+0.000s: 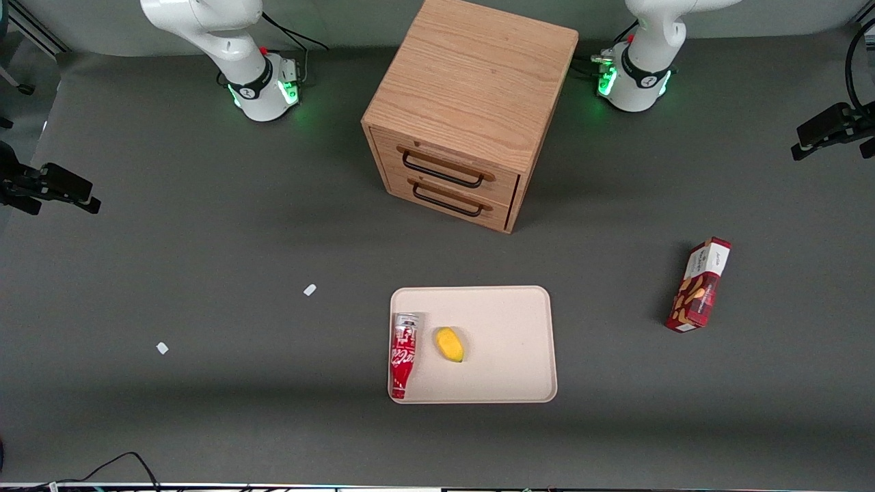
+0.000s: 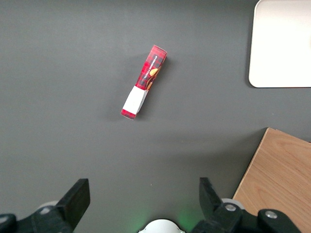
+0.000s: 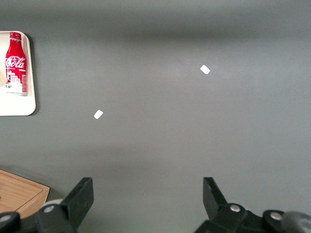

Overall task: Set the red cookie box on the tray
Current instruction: 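Move the left gripper down toward the red plaid cookie box, then close the left gripper on the end of the cookie box, then lift the cookie box upright and carry it toward the cream tray, then lower the box upright onto the tray beside its rim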

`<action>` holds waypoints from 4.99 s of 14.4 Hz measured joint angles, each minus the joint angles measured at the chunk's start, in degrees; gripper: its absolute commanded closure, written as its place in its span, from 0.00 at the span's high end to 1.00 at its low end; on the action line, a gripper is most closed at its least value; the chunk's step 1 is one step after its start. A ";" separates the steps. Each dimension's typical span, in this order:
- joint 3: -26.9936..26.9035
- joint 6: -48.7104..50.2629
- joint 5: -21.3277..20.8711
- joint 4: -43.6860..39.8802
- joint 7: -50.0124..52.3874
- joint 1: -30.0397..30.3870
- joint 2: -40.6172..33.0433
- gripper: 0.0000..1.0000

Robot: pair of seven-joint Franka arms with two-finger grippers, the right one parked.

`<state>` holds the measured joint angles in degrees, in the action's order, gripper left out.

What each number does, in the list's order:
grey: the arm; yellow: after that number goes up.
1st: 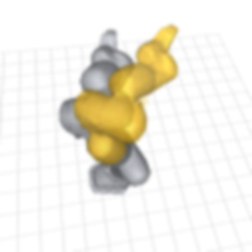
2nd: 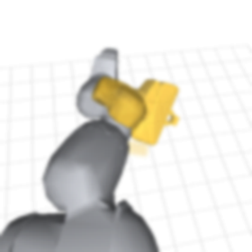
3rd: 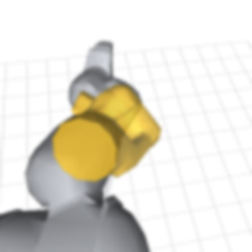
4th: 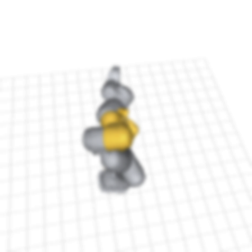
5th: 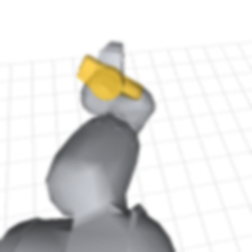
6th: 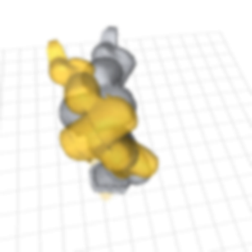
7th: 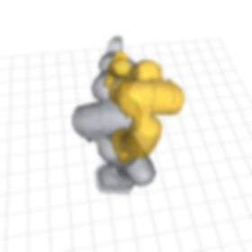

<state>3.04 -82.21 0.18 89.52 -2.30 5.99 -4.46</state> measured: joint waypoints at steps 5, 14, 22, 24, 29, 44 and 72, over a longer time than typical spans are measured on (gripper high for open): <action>0.22 -0.09 -0.05 0.10 0.00 0.20 0.48 1.00; 0.24 -22.36 -0.68 12.99 -13.01 0.44 10.44 1.00; 0.60 -53.51 -2.11 28.13 -14.11 0.25 21.64 1.00; 0.64 -59.40 -3.89 30.17 -14.42 0.18 24.50 1.00; 0.76 -63.48 -5.77 30.73 -14.69 -0.20 28.52 0.03; 0.75 -47.51 -6.37 20.14 -15.44 -0.28 26.44 0.00; 7.01 -38.10 -5.49 -20.53 24.72 -23.02 55.00 0.00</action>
<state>10.05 -120.31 -5.31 68.99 22.42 -17.03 50.53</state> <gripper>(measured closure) 0.811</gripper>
